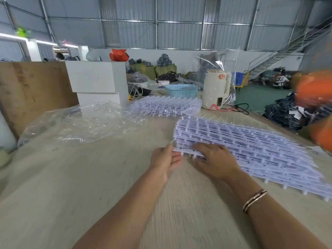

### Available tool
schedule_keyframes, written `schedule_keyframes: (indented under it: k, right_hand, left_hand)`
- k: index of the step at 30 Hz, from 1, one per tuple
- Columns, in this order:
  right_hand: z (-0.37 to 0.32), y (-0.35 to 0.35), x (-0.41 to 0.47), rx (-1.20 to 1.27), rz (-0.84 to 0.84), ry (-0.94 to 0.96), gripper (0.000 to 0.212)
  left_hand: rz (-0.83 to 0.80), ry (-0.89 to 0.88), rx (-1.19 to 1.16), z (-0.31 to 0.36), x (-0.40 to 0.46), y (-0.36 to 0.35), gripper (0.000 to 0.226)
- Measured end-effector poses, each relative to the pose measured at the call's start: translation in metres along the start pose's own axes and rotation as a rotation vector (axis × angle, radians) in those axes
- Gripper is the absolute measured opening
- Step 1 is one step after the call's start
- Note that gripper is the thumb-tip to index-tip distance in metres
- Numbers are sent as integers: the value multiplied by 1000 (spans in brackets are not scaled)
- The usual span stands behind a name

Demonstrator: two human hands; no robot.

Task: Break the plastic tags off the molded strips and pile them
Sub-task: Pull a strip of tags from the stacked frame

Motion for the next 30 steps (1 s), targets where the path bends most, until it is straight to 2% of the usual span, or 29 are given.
schedule_keyframes:
  k: [3, 6, 8, 10, 13, 18, 24, 27, 30]
  right_hand:
    - [-4, -4, -3, -5, -52, 61, 49]
    - [-15, 0, 0, 12, -10, 88, 44]
    - [-17, 1, -1, 21, -9, 108, 46]
    - [-12, -1, -5, 21, -36, 136, 54]
    - [6, 2, -14, 22, -64, 109, 61]
    - [12, 3, -17, 4, -100, 168, 60]
    - [13, 3, -16, 4, -170, 153, 59]
    - [8, 4, -16, -30, -183, 172, 57]
    - [3, 6, -19, -41, -135, 202, 58]
  left_hand:
    - [81, 19, -136, 3, 1, 11, 18]
    - [-75, 230, -311, -14, -21, -20, 14]
    - [-185, 291, -252, -25, -36, -43, 22]
    - [-177, 237, -148, -29, -36, -49, 20]
    - [-103, 162, -157, -24, -28, -42, 20]
    - [-41, 87, -122, -9, -24, -23, 11]
    - [120, 47, -195, 5, -18, 13, 15]
    - [-9, 199, -285, -17, -31, -8, 13]
    - [-206, 269, -161, -36, -49, -38, 16]
Point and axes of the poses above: each hand's wrist, its own x-axis towards the middle knuckle, its own y-axis out of the back of the hand, z = x × y, the point moved 9 cm from there along x, towards the middle knuckle, and after that the axes turned 13 degrees about z, right-handed, at the moved point
